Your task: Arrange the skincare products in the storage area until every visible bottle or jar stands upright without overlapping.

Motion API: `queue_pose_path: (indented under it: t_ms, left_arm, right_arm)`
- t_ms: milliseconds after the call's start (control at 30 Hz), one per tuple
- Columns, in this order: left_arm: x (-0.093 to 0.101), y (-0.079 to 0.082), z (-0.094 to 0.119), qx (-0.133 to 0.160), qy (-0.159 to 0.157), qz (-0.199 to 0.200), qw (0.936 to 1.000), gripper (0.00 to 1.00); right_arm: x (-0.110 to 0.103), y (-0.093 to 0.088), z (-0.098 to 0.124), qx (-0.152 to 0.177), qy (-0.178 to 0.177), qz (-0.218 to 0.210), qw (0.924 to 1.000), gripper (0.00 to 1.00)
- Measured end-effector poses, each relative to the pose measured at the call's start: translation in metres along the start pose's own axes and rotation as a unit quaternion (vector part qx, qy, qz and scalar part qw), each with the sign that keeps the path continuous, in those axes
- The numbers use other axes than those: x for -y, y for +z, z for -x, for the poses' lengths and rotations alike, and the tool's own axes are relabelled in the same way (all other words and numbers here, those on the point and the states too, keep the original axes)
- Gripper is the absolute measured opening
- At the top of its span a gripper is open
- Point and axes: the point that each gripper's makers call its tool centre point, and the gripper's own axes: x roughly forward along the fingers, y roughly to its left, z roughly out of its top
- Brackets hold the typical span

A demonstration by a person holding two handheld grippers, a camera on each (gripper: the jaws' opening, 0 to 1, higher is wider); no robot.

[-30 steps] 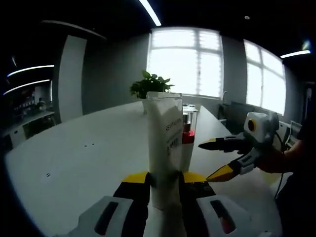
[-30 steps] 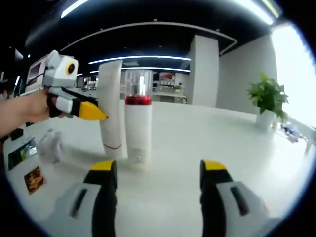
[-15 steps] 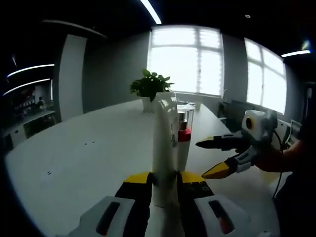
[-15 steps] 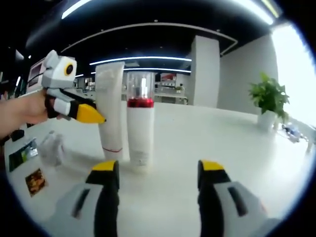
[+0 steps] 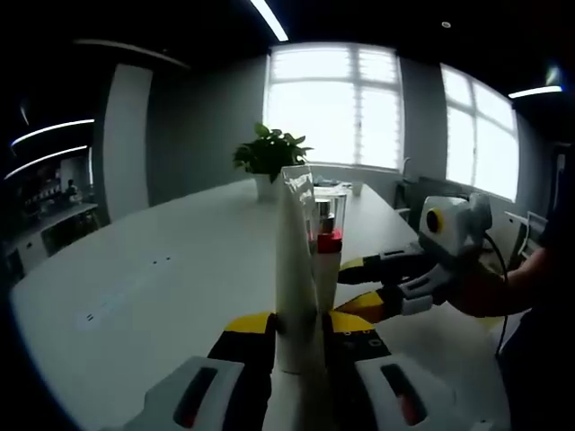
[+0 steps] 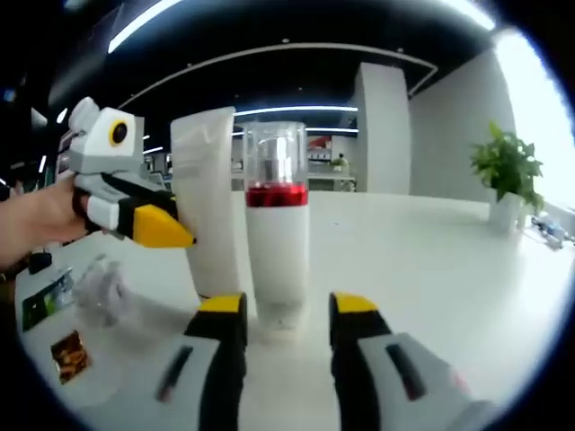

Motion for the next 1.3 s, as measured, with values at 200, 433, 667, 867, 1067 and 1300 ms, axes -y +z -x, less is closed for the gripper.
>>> queue_pose_path:
  t_ms: [200,433,667,867,1067,1300]
  left_arm:
    - [-0.001,-0.001,0.000,0.000,-0.004,0.000,1.0000,0.21]
    - [-0.003,-0.001,-0.001,0.001,-0.010,0.001,1.0000,0.21]
    - [-0.004,-0.002,-0.001,0.001,-0.016,0.002,0.9999,0.21]
    - [-0.006,-0.006,0.000,-0.004,-0.018,0.002,0.9998,0.21]
    - [-0.007,-0.007,-0.001,-0.006,-0.017,0.001,0.9998,0.21]
    - [-0.008,-0.010,-0.001,-0.010,-0.018,0.000,0.9998,0.21]
  right_arm:
    - [-0.004,-0.003,-0.005,-0.001,0.001,-0.012,0.9999,0.32]
    - [-0.007,-0.008,-0.011,-0.006,-0.006,-0.021,0.9997,0.27]
    - [-0.003,-0.008,-0.014,-0.001,-0.029,-0.026,0.9992,0.26]
    - [-0.002,-0.008,-0.016,0.002,-0.033,-0.030,0.9990,0.26]
    - [-0.002,-0.008,-0.017,0.002,-0.039,-0.031,0.9987,0.26]
    - [-0.002,-0.008,-0.019,0.004,-0.047,-0.032,0.9984,0.27]
